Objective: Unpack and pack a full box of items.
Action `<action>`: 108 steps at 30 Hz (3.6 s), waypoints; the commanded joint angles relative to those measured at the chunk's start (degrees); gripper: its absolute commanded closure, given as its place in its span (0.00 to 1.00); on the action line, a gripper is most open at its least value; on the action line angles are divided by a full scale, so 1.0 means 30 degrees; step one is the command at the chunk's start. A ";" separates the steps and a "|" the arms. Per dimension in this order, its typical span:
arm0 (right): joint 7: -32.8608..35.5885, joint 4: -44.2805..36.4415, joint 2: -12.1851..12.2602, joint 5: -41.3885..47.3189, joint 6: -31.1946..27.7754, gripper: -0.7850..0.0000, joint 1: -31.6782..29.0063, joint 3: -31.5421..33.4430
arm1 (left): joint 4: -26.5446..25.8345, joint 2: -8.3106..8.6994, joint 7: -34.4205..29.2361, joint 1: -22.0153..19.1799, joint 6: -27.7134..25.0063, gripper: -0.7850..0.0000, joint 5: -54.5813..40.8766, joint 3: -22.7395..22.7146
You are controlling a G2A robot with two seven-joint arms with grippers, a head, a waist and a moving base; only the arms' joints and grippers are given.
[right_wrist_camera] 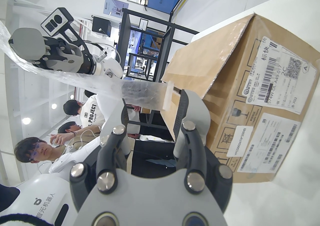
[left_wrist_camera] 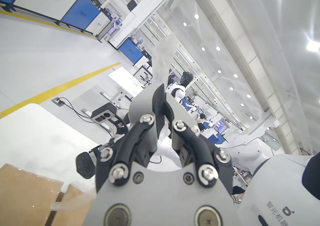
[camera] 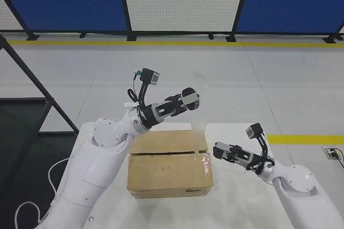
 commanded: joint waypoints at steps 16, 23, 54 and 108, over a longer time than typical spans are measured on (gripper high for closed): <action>-0.0222 -0.0437 -0.0002 0.0208 -0.0290 0.45 -0.0471 -0.0099 | 0.3606 -0.0768 -0.1943 -0.2108 -0.1240 1.00 -0.1334 0.1286; -0.0391 -0.0668 0.0007 0.0102 -0.0177 0.45 -0.0510 -0.0103 | 0.4369 -0.0976 -0.2427 -0.2558 -0.1537 1.00 -0.1747 0.1434; -0.0609 -0.0625 0.0000 0.0098 -0.0057 0.42 -0.0509 -0.0185 | 0.6684 -0.1637 -0.3892 -0.3428 -0.2434 1.00 -0.2451 0.1631; -0.1959 -0.2555 -0.0302 -0.3652 0.3798 0.29 0.0745 -0.2202 | 0.5930 -0.0990 -0.4991 -0.1722 -0.2473 1.00 -0.2333 -0.0126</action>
